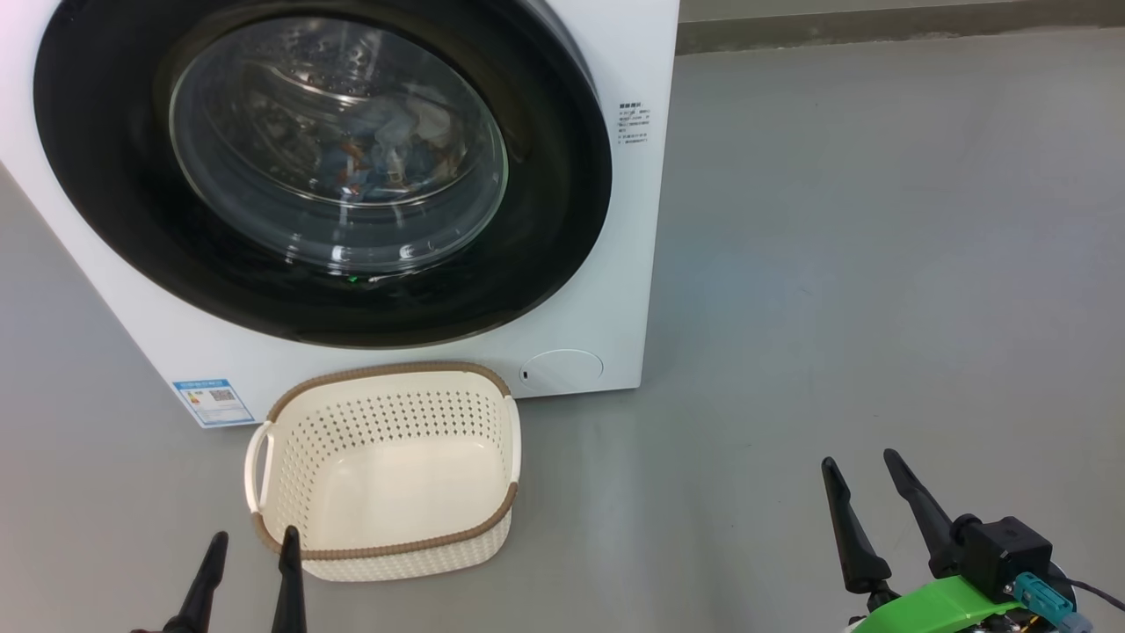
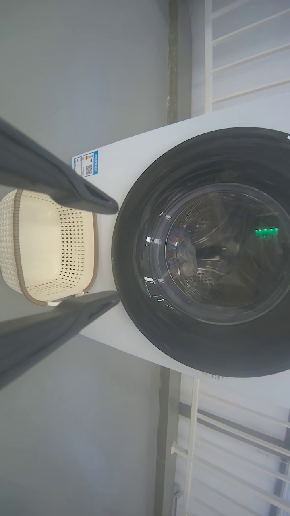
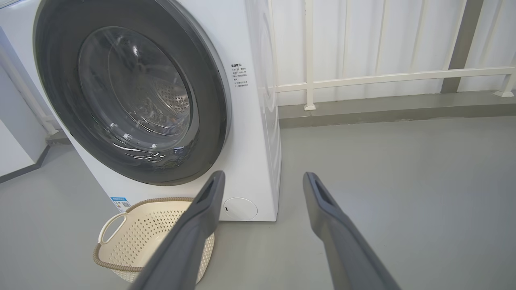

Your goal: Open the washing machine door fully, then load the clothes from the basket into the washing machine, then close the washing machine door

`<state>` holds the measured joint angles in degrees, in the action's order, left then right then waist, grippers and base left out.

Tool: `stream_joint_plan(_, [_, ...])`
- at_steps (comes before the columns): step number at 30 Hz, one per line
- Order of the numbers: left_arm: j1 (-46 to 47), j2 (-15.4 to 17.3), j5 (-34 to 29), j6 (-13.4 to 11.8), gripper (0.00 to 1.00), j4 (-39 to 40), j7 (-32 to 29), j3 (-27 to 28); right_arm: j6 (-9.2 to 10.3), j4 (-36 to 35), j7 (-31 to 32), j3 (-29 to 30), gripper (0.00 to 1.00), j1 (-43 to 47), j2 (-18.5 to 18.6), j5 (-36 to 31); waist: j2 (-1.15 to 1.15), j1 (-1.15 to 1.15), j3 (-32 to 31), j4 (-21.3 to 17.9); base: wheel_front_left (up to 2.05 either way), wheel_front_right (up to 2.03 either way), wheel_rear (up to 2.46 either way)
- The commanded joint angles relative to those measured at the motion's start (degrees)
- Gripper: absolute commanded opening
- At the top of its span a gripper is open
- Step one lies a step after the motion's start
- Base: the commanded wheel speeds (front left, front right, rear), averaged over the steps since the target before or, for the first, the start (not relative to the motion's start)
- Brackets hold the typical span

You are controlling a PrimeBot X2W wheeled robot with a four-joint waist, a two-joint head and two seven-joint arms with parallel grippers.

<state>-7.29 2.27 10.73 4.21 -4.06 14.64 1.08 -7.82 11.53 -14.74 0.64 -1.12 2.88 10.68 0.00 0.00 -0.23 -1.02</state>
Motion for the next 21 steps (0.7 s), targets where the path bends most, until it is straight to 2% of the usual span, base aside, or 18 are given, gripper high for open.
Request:
stream_joint_plan(1, [0.78, 0.61, -0.39, -0.38, 1.00, 1.60, 0.36, 1.99, 0.33, -1.68, -0.26, -1.44, 1.00, -0.30, 0.00, 0.15, 0.00, 0.00, 0.03, -0.05, 0.00, 0.00, 0.00])
stream_joint_plan(20, [0.55, 0.61, -0.37, -0.17, 1.00, 1.61, 0.36, 1.36, 0.33, -1.58, -0.26, -1.15, 1.00, 0.05, 0.00, -0.01, 0.00, 0.00, -0.09, -0.02, 0.00, 0.00, 0.00])
stream_joint_plan(21, [-0.01, -0.02, 0.03, 0.04, 0.00, -0.07, -0.01, -0.45, -0.01, 0.21, 0.00, 0.10, 0.00, 0.06, 0.01, 0.00, 0.00, 0.00, -0.09, -0.03, 0.00, 0.00, 0.00])
